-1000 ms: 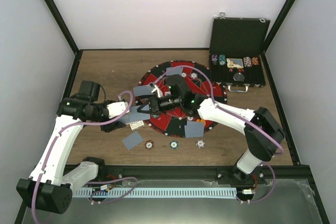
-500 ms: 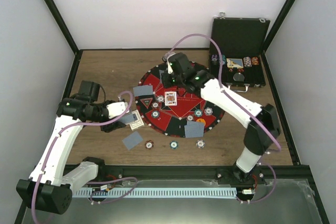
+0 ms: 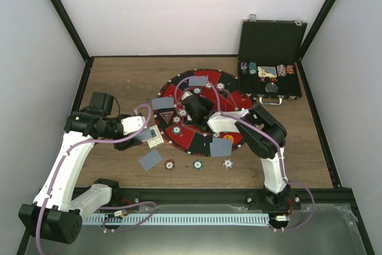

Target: Distribute texas hold em gaming equipment

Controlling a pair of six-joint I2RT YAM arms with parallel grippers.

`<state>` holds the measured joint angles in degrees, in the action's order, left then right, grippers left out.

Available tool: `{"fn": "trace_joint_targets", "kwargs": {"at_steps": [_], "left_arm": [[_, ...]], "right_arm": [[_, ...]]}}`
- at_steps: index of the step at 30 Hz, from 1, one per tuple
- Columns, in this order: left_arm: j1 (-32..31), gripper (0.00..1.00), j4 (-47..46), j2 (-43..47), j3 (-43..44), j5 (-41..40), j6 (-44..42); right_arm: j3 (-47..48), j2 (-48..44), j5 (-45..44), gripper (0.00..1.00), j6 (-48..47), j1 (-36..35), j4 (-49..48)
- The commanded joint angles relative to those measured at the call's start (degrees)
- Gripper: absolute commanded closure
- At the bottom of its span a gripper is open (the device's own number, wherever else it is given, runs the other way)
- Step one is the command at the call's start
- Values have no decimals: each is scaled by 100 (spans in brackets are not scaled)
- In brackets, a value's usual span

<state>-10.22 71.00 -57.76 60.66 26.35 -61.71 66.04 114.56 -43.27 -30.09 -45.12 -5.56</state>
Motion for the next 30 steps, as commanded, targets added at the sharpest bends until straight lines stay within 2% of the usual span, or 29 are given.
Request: {"fn": "trace_joint_targets", "kwargs": {"at_steps": [1,4,8,10,11,15,20,23,30], "left_arm": [[11,96,-54,63,1,10,-104],[12,96,-56,54,20,32,-105],[14,96,-35,54,41,46,-108],[11,96,5,46,57,54,-128],[11,96,15,52,59,62,-130],[11,96,2,78,60,134,-80],[15,96,0,115,23,204,-34],[11,96,1,123,28,187,-35],[11,96,19,159,12,165,-37]], "right_arm": [[-127,78,-262,99,-550,-255,-907],[-89,127,-35,97,-48,-397,-192],[-113,-12,300,82,642,-517,742],[-146,-169,488,54,979,-538,1121],[-185,-250,554,45,1100,-549,1280],[-295,-650,743,32,1490,-560,1767],[-217,-1061,866,22,1969,-559,2279],[-124,-1240,1261,15,2242,-558,2621],[293,-1550,2467,11,3139,-559,3259]]}}
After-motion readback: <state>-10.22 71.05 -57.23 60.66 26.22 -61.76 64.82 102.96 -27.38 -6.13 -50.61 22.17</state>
